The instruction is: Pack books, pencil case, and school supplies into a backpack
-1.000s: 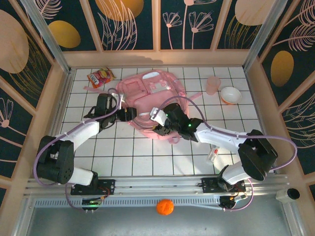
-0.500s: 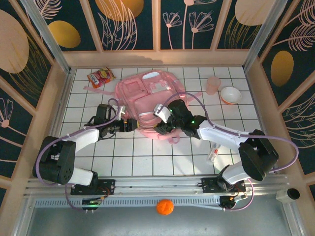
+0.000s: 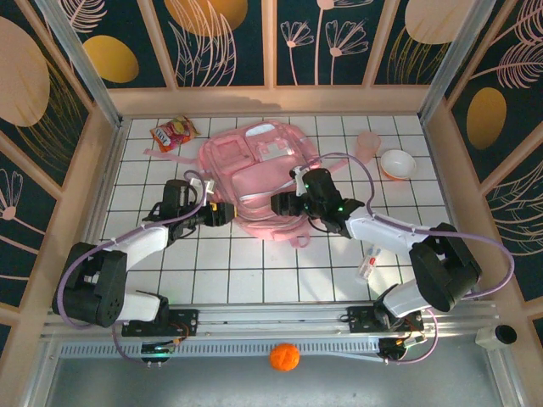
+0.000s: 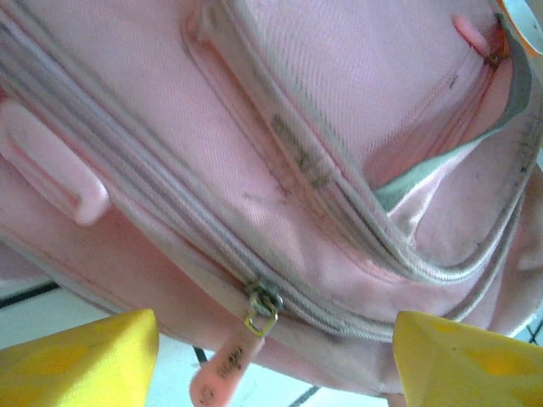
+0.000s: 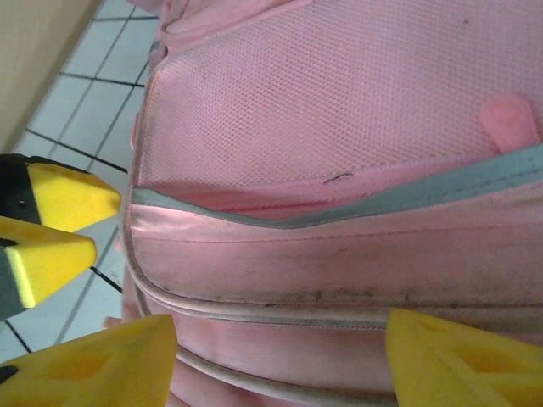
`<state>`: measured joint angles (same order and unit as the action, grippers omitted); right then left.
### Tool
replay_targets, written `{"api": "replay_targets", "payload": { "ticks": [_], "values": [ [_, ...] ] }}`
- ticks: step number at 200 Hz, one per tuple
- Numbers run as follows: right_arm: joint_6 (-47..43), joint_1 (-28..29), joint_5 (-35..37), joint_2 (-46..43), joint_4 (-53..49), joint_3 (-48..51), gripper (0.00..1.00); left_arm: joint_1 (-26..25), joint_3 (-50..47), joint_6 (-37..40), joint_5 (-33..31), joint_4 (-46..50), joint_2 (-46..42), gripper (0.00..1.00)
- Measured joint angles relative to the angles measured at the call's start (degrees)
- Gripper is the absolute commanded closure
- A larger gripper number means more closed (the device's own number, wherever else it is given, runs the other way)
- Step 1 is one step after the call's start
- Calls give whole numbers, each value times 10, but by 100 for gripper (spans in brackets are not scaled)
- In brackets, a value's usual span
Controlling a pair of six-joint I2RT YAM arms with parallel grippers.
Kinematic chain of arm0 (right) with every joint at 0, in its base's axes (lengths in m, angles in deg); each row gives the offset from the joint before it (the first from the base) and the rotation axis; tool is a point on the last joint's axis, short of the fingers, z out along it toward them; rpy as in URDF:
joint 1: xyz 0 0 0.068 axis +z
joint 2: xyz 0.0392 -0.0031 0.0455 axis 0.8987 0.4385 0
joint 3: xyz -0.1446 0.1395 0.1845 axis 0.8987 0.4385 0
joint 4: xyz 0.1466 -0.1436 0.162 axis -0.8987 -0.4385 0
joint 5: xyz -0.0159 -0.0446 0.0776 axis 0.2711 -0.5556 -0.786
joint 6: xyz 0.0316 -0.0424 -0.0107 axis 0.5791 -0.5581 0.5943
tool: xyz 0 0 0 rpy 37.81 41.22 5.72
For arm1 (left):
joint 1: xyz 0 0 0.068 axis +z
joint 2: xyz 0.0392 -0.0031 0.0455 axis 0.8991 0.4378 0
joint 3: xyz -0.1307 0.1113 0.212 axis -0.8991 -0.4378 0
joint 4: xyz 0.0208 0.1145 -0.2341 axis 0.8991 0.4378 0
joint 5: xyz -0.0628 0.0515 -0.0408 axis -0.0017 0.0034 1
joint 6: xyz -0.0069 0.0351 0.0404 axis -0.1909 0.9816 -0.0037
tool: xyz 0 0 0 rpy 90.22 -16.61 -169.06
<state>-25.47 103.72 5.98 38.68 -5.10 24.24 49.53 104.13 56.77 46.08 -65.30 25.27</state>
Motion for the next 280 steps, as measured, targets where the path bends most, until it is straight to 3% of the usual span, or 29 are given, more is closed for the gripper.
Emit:
{"api": "replay_targets", "payload": {
  "ticks": [80,128,203,225,280],
  "values": [
    [66,-3,-5,8,2,1,34,0,-3,22,-3,-15,19,41],
    [82,-19,-23,25,2,-2,34,-21,-17,15,-5,-23,31,41],
    [87,-50,-35,71,3,-49,35,-46,-8,28,-26,-21,38,92],
    [94,-51,-34,72,3,-50,36,-50,-8,30,-36,-17,31,98],
    [148,-43,-9,72,46,-33,43,-73,-7,34,-35,2,12,100]
  ]
}}
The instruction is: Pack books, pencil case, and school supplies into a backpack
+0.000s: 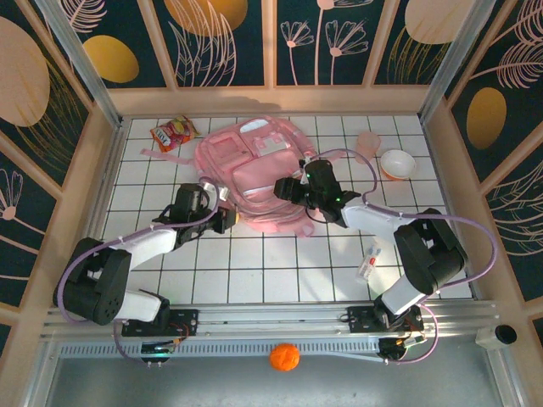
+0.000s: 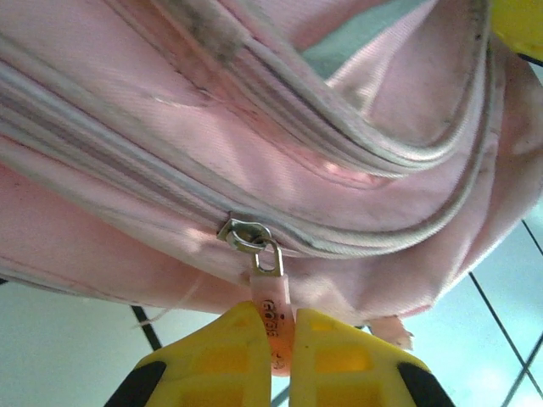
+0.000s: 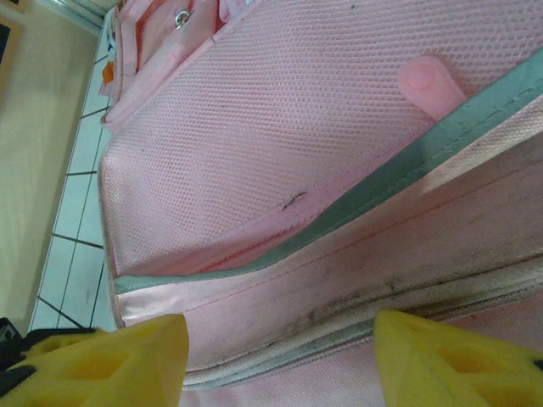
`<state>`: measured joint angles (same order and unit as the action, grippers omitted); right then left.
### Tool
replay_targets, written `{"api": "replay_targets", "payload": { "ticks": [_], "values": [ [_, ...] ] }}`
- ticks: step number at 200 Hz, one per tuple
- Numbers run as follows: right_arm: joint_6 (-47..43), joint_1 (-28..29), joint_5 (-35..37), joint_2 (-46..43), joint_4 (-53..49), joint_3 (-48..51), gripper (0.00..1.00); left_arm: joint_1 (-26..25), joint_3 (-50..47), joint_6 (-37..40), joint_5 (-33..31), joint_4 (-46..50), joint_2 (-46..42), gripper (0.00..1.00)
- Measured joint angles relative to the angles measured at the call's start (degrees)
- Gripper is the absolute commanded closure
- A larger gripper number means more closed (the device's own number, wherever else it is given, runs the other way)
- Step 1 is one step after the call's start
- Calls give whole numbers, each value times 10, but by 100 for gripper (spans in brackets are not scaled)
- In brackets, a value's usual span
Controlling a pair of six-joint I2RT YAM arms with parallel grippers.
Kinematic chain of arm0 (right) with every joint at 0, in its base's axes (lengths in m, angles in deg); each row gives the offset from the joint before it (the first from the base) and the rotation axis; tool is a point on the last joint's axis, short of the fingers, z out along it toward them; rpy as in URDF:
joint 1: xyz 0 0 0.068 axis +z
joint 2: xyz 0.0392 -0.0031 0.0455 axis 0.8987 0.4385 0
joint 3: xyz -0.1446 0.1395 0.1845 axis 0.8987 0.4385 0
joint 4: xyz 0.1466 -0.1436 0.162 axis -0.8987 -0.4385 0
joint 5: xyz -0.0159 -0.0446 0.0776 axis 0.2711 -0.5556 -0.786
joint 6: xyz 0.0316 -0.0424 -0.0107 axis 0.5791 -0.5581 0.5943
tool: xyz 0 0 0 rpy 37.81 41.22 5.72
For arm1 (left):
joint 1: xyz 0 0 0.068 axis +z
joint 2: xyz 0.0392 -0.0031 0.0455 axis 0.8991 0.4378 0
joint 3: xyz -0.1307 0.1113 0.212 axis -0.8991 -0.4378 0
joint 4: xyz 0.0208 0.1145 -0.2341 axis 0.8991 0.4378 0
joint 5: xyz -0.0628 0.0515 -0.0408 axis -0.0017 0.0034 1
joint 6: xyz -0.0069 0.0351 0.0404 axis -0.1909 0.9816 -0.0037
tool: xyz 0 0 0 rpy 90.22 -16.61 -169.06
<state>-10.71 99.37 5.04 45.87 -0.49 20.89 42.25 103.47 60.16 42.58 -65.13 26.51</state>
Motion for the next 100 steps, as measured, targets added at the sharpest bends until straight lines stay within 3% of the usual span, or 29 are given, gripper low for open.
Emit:
{"api": "replay_targets", "payload": {
  "ticks": [40,100],
  "values": [
    [40,25,42,3,30,0,48,-25,8,5,24,20,0,100],
    [89,48,93,33,76,0,49,-89,48,21,46,42,19,95]
  ]
}}
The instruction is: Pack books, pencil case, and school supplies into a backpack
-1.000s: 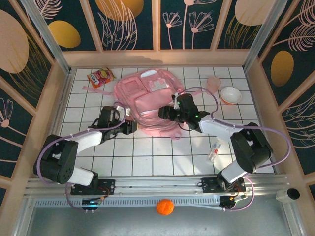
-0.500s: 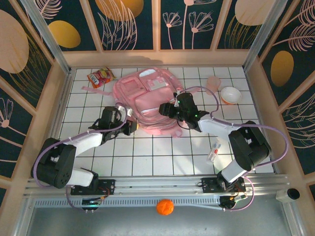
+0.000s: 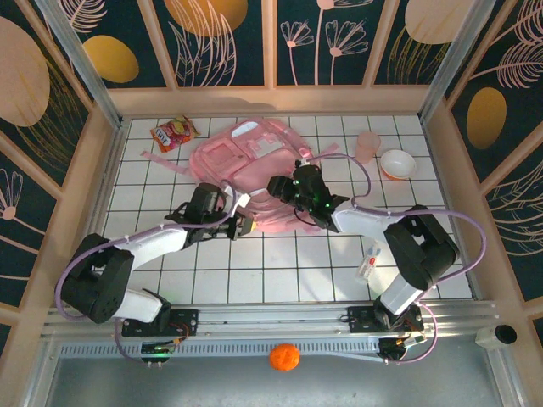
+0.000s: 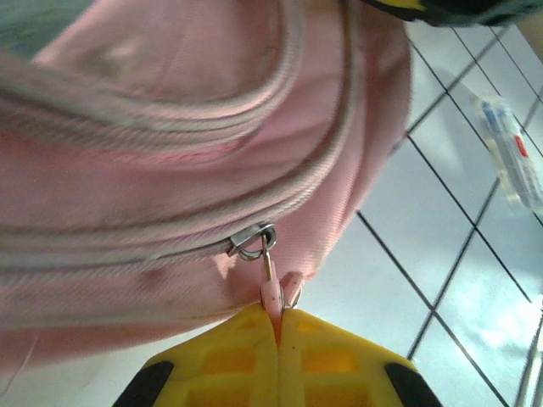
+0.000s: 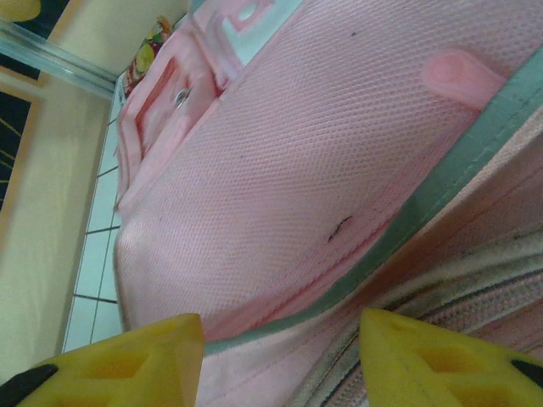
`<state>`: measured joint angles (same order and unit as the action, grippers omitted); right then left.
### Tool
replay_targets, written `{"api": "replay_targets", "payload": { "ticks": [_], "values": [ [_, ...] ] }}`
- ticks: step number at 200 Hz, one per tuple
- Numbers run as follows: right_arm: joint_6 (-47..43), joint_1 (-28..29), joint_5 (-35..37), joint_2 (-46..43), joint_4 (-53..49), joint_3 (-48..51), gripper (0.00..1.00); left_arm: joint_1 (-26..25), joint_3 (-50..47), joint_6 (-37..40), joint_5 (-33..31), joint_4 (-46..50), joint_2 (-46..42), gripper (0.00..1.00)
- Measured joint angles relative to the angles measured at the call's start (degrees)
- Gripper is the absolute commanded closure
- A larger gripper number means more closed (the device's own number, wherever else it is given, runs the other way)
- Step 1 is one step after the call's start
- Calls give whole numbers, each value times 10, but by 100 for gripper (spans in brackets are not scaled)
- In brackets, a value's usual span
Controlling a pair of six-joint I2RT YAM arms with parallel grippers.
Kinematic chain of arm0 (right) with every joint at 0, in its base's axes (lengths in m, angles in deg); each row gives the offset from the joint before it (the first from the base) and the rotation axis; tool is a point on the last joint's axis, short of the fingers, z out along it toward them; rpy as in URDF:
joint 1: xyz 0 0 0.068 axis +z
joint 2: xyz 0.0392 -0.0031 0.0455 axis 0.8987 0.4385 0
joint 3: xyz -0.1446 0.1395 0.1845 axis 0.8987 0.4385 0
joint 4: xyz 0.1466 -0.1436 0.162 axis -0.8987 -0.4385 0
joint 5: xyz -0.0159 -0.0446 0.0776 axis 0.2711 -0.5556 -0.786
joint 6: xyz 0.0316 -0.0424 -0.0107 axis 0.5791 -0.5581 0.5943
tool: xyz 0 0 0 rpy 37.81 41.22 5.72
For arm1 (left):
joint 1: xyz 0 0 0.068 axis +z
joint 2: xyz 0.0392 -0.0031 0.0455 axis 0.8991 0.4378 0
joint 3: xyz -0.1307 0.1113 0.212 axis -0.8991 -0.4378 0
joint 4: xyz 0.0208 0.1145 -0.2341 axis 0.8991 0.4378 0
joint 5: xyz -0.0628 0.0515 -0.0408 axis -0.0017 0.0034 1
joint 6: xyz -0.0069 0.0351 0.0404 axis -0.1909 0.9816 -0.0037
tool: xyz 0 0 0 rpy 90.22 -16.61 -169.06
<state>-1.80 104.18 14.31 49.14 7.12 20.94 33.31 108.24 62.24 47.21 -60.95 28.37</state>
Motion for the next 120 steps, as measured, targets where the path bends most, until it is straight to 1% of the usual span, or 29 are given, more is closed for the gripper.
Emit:
{"api": "replay_targets", "payload": {
  "ticks": [19,30,44,48,57,71,79,92,94,98,120],
  "values": [
    [1,0,6,6,5,0,49,-19,11,6,7,5,7,90],
    [-1,0,6,6,5,-2,49,-26,14,9,9,7,7,83],
    [-13,0,-1,6,5,-6,46,-32,18,20,12,12,5,68],
    [-17,0,-3,6,5,-8,46,-33,20,32,14,17,2,66],
    [-30,0,-10,5,3,-12,44,-35,24,44,14,30,-6,66],
    [-51,1,-18,-5,-6,-13,43,-38,43,90,7,70,-28,66],
    [-62,1,-21,-19,-13,-12,43,-38,58,124,-2,97,-44,61],
    [-78,1,-27,-57,-14,1,42,-38,80,183,-25,132,-74,49],
    [-81,1,-27,-66,-14,5,42,-38,83,201,-28,137,-80,48],
    [-84,1,-28,-83,-13,12,42,-38,87,213,-37,145,-90,48],
    [-102,2,-29,-171,-7,45,41,-35,91,337,-74,177,-144,45]
  ]
}}
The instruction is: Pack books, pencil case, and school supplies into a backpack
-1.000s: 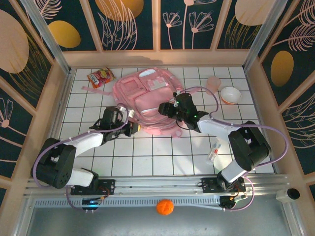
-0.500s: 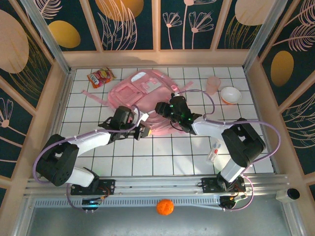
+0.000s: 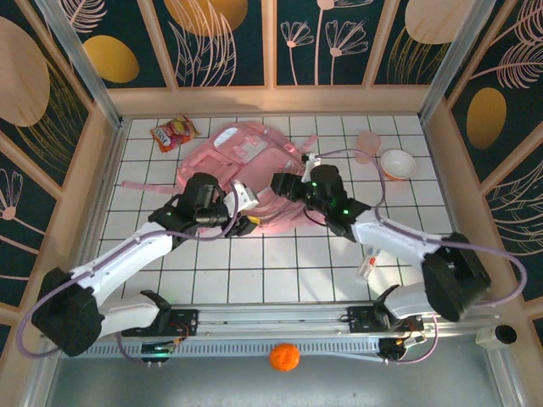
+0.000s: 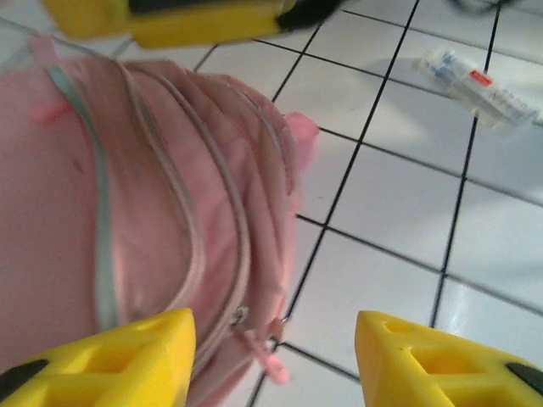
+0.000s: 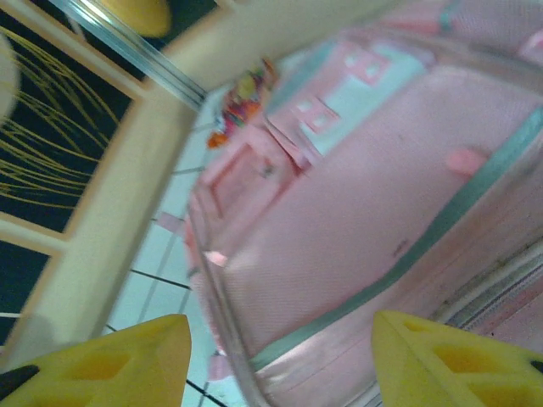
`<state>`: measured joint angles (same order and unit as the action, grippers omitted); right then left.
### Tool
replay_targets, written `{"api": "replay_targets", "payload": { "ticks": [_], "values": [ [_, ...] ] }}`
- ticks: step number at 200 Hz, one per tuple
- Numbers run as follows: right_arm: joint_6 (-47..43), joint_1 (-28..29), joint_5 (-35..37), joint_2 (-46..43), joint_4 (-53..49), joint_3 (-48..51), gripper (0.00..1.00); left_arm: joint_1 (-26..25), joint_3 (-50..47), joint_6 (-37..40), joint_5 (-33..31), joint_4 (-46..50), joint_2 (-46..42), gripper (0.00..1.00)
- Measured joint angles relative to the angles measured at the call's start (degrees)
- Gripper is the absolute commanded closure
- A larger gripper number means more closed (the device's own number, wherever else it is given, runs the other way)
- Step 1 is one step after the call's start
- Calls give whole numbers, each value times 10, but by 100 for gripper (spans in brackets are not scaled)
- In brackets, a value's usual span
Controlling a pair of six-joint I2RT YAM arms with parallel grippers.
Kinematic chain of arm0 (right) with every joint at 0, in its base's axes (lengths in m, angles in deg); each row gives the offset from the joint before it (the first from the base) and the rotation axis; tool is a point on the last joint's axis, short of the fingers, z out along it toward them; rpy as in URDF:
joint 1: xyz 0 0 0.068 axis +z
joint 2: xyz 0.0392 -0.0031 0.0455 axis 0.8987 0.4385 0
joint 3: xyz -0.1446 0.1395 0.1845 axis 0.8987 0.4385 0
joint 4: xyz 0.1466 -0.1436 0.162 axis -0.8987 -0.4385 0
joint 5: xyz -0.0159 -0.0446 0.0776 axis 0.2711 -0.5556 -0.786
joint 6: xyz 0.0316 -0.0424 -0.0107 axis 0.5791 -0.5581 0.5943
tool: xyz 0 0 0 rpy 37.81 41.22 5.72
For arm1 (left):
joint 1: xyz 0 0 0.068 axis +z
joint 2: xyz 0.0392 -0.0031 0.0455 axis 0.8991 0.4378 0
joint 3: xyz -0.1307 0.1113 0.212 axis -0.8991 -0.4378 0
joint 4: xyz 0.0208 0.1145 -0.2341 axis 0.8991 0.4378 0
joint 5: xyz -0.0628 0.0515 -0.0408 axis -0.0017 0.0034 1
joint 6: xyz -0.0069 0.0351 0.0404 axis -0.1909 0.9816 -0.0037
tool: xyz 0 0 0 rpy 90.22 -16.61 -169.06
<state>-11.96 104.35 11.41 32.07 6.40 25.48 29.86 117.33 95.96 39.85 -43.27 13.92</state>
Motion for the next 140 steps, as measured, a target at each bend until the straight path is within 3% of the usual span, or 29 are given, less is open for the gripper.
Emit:
{"api": "replay_targets", "payload": {
  "ticks": [43,69,108,126,140],
  "values": [
    [-24,1,-12,-56,13,38,41,11,0,200,-95,14,30,24],
    [-33,3,-19,-55,6,59,41,16,0,274,-140,2,84,19],
    [-37,2,-26,-44,3,59,41,17,1,339,-177,-30,132,20],
    [-37,2,-31,-31,3,59,40,17,3,352,-184,-51,146,32],
    [-34,0,-35,-22,3,59,40,16,8,358,-187,-64,158,35]
  ]
}}
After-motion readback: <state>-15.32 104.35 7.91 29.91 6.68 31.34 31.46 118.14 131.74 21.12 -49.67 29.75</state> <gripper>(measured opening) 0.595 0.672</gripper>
